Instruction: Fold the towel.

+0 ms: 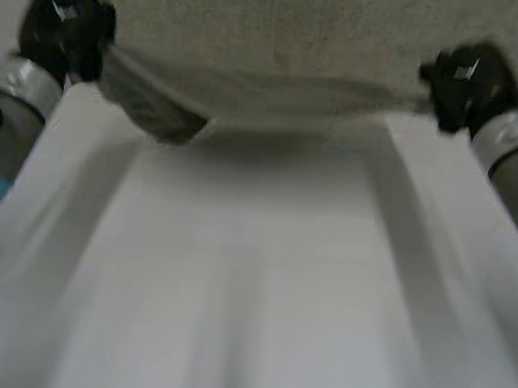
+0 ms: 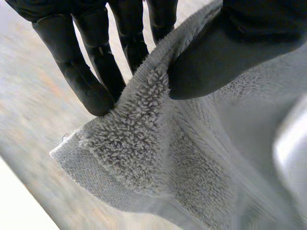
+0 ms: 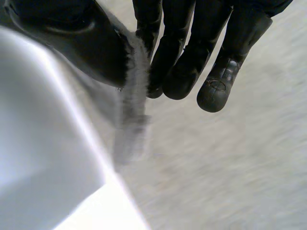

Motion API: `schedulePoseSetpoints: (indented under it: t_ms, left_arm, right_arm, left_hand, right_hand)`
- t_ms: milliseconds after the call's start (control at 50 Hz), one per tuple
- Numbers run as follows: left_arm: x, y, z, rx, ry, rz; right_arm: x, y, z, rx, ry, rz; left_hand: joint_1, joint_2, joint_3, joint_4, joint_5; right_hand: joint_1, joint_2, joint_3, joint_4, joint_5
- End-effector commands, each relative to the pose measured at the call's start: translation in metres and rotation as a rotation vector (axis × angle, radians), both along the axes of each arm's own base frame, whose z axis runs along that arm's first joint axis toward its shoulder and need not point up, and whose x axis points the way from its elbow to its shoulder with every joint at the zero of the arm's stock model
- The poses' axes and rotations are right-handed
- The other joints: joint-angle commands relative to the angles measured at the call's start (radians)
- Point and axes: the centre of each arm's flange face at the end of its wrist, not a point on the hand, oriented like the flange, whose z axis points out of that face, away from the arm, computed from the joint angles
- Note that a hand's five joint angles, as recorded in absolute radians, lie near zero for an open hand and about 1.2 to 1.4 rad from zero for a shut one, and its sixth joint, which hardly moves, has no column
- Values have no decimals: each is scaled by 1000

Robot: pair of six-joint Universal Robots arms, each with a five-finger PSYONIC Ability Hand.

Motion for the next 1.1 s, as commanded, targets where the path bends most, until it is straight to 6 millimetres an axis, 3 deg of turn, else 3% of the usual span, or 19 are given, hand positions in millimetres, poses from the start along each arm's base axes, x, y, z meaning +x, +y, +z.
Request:
schedulePoseSetpoints:
  t_ms: [20, 40, 60, 100, 180, 380, 460, 540, 580, 600, 640, 700, 760, 840, 860, 900, 980, 1020, 1100]
  left_arm:
    - [3, 38, -89, 161, -278, -46]
    - [4, 48, -103, 185, -333, -51]
    - [4, 48, -103, 185, -334, -51]
    - [7, 65, -125, 231, -422, -62]
    - [8, 81, -136, 263, -479, -72]
    - [28, 100, -109, 261, -494, -17]
    - [35, 112, -95, 269, -494, -3]
    - [46, 131, -69, 261, -483, 34]
    - [50, 137, -58, 244, -475, 49]
    - [53, 145, -47, 217, -466, 65]
    - [55, 151, -35, 177, -454, 73]
    - [56, 159, -26, 137, -422, 59]
    - [52, 163, -31, 159, -388, 0]
    - [48, 159, -47, 224, -371, -50]
    - [45, 152, -60, 268, -380, -74]
    - [41, 145, -72, 306, -387, -91]
    - [27, 119, -90, 339, -409, -115]
    - [25, 110, -95, 346, -422, -100]
    - [24, 80, -113, 374, -457, -46]
  right_arm:
    - [-6, 31, -75, 246, 71, 28]
    - [-6, 36, -90, 291, 84, 35]
    - [-6, 36, -90, 291, 84, 35]
    - [-8, 44, -117, 376, 110, 39]
    - [-11, 51, -123, 401, 121, 37]
    - [-30, 70, -71, 296, 85, -10]
    - [-38, 87, -41, 266, 77, -16]
    - [-48, 99, -23, 282, 78, -29]
    - [-58, 113, 1, 264, 84, -35]
    - [-58, 113, 2, 263, 84, -35]
    - [-69, 121, 21, 237, 91, -43]
    - [-73, 122, 25, 233, 95, -42]
    - [-78, 119, 25, 237, 101, -23]
    - [-79, 108, 11, 294, 93, 3]
    - [-79, 108, 11, 295, 93, 3]
    - [-77, 93, -8, 369, 95, 19]
    - [-72, 76, -22, 422, 97, 32]
    - [-66, 60, -43, 490, 107, 43]
    - [-60, 45, -62, 536, 122, 44]
  left_hand:
    - [-68, -105, -153, -132, -324]
    - [-68, -105, -153, -132, -324]
    - [-68, -105, -153, -132, -324]
    - [-68, -105, -153, -132, -324]
    - [-68, -105, -153, -132, -324]
    - [-68, -105, -153, -132, -324]
    - [-68, -105, -153, -132, -324]
    - [-68, -105, -153, -132, -324]
    - [-68, -105, -153, -132, -324]
    - [-68, -105, -153, -132, -324]
    - [-68, -105, -153, -132, -324]
    - [-68, -105, -153, -132, -324]
    - [-68, -105, -153, -132, -324]
    - [-68, -105, -153, -132, -324]
    - [-68, -105, -153, -132, -324]
    - [-68, -105, -153, -132, -324]
    - [-68, -105, -153, -132, -324]
    - [-68, -105, -153, -132, -324]
    - [-68, -105, -153, -132, -324]
  right_hand:
    - [54, 45, 48, 47, 32]
    - [54, 45, 48, 47, 32]
    - [54, 45, 48, 47, 32]
    - [54, 45, 48, 47, 32]
    - [54, 45, 48, 47, 32]
    - [54, 45, 48, 47, 32]
    - [54, 45, 48, 47, 32]
    - [54, 45, 48, 47, 32]
    - [54, 45, 48, 47, 32]
    - [54, 45, 48, 47, 32]
    - [54, 45, 48, 47, 32]
    - [54, 45, 48, 47, 32]
    - [54, 45, 48, 47, 32]
    - [54, 45, 48, 47, 32]
    - [54, 45, 48, 47, 32]
    - [54, 45, 48, 47, 32]
    - [54, 45, 48, 47, 32]
    - [54, 45, 48, 47, 32]
    - [54, 45, 48, 47, 32]
